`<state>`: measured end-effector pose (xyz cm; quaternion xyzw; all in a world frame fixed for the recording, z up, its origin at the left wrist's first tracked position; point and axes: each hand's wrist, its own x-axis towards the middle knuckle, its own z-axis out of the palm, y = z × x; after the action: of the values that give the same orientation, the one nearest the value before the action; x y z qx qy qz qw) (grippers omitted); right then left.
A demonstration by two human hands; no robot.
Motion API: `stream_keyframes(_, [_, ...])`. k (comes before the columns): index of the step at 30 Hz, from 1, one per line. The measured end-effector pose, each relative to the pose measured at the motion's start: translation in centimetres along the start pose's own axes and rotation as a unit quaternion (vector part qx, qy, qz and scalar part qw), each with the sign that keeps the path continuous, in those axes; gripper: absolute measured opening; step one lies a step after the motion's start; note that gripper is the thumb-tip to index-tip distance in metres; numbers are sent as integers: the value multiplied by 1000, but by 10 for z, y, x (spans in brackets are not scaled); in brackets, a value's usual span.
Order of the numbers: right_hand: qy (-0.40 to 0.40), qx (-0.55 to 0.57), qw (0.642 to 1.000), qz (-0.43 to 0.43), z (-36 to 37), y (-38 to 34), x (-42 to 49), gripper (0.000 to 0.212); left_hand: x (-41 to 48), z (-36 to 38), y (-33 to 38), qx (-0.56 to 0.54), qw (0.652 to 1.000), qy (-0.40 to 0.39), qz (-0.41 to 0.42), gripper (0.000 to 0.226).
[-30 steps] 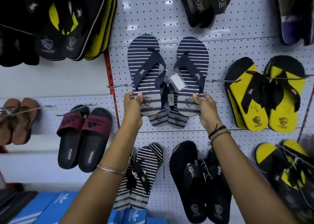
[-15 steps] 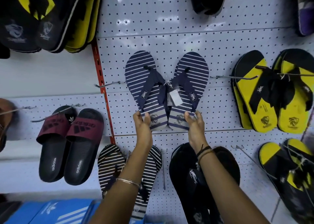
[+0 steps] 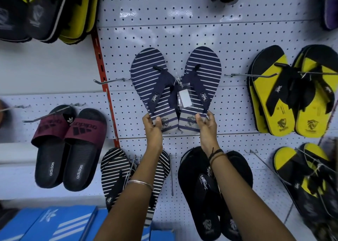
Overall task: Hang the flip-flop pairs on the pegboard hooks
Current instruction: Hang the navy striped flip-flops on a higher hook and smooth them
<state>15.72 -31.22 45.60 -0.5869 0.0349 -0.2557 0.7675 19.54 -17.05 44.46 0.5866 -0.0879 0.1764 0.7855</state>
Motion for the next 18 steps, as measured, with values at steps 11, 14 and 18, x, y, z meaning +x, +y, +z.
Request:
stream_keyframes(11, [20, -55, 997, -44, -4, -1, -6, 58, -14, -9, 11, 42, 999, 6, 0, 44])
stream_keyframes(14, [89, -194, 962, -168, -12, -4, -6, 67, -24, -16, 14, 154, 981, 66, 101, 61])
stream_keyframes(18, [40, -398, 855, -330, -17, -35, 12, 82, -11, -16, 50, 343, 891, 36, 297, 79])
